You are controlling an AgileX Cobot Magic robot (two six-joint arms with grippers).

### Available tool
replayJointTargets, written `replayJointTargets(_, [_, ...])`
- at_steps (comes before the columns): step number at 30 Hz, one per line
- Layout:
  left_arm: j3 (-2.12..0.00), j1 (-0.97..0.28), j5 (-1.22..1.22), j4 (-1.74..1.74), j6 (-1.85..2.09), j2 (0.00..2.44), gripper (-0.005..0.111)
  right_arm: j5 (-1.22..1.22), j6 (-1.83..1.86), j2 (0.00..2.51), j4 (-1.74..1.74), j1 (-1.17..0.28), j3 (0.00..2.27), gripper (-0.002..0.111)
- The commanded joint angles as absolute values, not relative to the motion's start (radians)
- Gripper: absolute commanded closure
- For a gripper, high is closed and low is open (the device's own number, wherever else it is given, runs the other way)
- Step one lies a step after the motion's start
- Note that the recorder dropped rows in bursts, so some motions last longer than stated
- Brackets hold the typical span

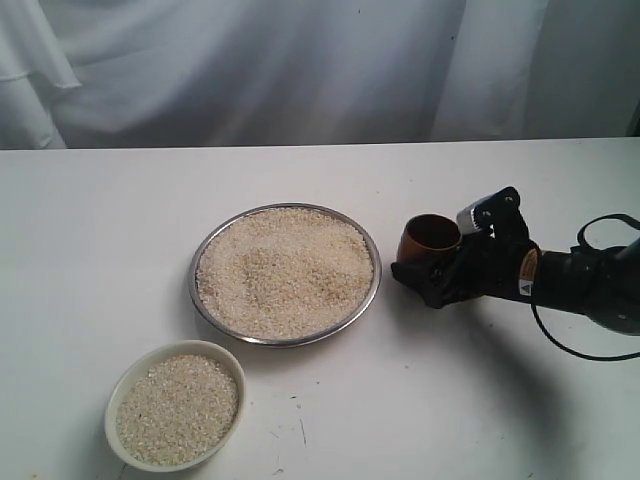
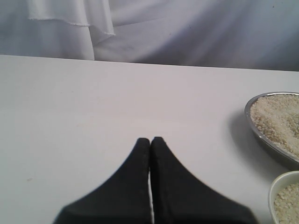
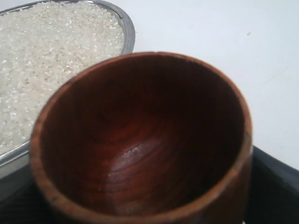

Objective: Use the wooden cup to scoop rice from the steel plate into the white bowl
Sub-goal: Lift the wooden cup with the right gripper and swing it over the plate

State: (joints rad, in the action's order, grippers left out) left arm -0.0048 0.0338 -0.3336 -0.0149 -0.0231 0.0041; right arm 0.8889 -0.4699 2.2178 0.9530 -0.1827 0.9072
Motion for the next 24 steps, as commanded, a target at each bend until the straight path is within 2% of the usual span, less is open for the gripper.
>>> replayJointTargets(1, [0.0,0.036,-0.319,-0.016,-0.024,0.0,0.107,0.902,-0.557,2.214,0.952,-0.188,0.914,0.088])
replayJointTargets(14, [0.0,0.036,-0.319,-0.016,-0.024,0.0,0.107,0.911,-0.608,2.214,0.882,-0.188,0.914,0.091])
replayJointTargets(17, [0.0,0.036,-0.319,-0.016,-0.024,0.0,0.107,0.911,-0.621,2.214,0.878,-0.188,0.914,0.098])
replayJointTargets(24, [0.0,0.036,-0.319,-0.016,-0.024,0.0,0.107,0.911,-0.631,2.214,0.847,-0.188,0.914,0.108])
